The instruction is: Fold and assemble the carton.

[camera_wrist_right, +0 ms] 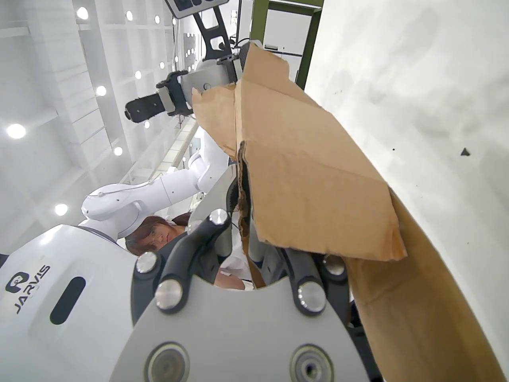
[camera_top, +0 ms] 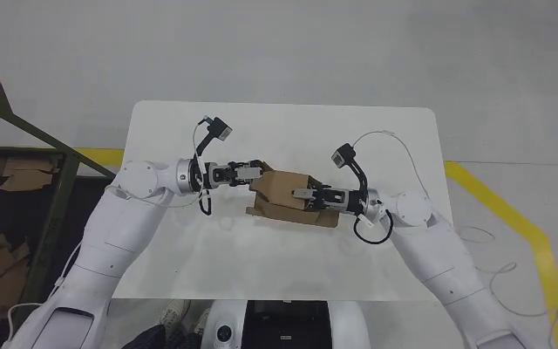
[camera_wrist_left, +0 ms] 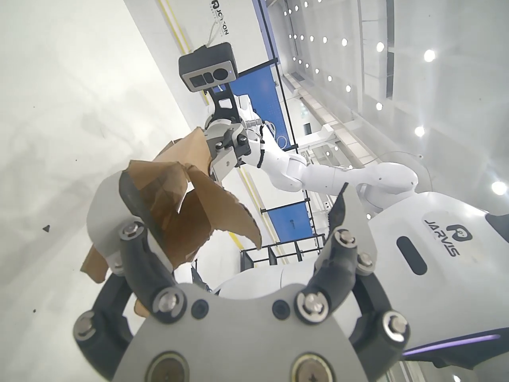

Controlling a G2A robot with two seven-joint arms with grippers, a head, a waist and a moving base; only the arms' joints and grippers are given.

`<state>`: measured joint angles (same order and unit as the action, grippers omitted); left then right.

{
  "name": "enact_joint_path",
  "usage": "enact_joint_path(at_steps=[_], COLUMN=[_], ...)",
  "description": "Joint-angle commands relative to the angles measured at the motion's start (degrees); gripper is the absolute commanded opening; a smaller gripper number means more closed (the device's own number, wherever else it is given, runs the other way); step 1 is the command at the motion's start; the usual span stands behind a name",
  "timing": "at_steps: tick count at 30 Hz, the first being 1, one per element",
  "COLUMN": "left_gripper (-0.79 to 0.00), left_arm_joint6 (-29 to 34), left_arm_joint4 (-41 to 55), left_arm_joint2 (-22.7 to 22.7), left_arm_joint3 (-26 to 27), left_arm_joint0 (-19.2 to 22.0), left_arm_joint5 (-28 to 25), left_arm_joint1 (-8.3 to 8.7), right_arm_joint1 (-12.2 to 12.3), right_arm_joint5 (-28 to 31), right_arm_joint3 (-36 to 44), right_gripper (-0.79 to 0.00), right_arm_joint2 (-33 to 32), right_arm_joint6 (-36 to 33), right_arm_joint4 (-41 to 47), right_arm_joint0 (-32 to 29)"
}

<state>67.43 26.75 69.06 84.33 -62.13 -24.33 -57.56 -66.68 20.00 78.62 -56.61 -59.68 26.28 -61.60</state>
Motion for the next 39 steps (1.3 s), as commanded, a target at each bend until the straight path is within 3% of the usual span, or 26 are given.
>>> enact_joint_path(at_steps=[1, 24, 39], left_gripper=[0.0, 0.0, 0.0], left_arm_joint6=[0.1, 1.6, 1.2], left_arm_joint4=[-0.1, 0.5, 0.8], left_arm_joint2=[-0.2, -1.4, -1.5], left_arm_joint3=[0.2, -0.3, -1.4], left_arm_joint0=[0.0, 1.6, 2.1], left_arm_joint5=[0.1, 0.3, -0.3], left_arm_joint1=[-0.02, -0.3, -0.4], right_arm_joint1=[0.0, -0.3, -0.9], right_arm_joint5=[0.1, -0.7, 0.0], right_arm_joint3=[0.4, 2.9, 1.2], right_gripper=[-0.785, -0.785, -0.785], right_arm_joint2=[0.0, 1.8, 1.7], right_arm_joint6=[-0.3, -3.6, 0.1], right_arm_joint4=[0.0, 0.6, 2.3], right_arm_joint0=[-0.3, -0.8, -0.7])
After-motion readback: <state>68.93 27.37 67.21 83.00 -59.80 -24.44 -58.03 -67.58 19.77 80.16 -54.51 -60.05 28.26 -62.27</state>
